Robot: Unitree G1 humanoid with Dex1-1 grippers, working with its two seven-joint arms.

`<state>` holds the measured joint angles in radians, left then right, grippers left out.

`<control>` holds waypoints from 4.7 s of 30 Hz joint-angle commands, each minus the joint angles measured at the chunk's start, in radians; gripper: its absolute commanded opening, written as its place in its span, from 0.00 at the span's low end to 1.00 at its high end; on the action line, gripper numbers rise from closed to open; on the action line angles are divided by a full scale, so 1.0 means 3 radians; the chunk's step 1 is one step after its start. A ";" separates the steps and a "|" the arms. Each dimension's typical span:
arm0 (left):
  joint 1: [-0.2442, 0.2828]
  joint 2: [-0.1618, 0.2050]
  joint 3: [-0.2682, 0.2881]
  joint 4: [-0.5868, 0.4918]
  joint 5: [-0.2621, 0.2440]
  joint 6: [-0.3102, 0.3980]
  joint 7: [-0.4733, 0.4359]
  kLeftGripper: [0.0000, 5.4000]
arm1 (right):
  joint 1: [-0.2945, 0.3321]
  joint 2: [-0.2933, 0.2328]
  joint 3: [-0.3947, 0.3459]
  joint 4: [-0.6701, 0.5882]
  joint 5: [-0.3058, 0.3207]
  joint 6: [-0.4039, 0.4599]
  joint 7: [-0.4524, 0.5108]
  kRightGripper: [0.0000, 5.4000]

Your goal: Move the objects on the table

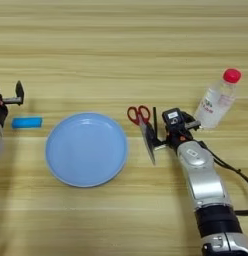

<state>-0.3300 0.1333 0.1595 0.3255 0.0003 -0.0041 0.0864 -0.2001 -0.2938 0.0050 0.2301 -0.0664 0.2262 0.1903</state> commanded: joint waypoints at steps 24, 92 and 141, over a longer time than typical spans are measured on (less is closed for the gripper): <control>0.0038 0.0014 -0.0006 -0.0009 0.0007 0.0044 0.0025 0.99 | 0.0218 0.0131 -0.0098 -0.0156 0.0296 0.0654 0.0056 1.00; 0.0045 -0.0010 -0.0005 -0.0081 -0.0016 0.0062 0.0038 1.00 | 0.0273 0.0258 -0.0110 0.0028 0.0602 0.1066 0.0091 0.06; 0.0049 -0.0036 -0.0043 -0.0083 0.0003 0.0055 0.0067 1.00 | 0.0405 0.0350 -0.0177 -0.1329 0.0736 0.1041 0.0029 0.06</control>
<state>-0.3229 0.1274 0.1511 0.3123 -0.0049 -0.0043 0.1001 -0.0872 -0.1918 -0.0534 -0.1302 0.1486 0.5179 0.2011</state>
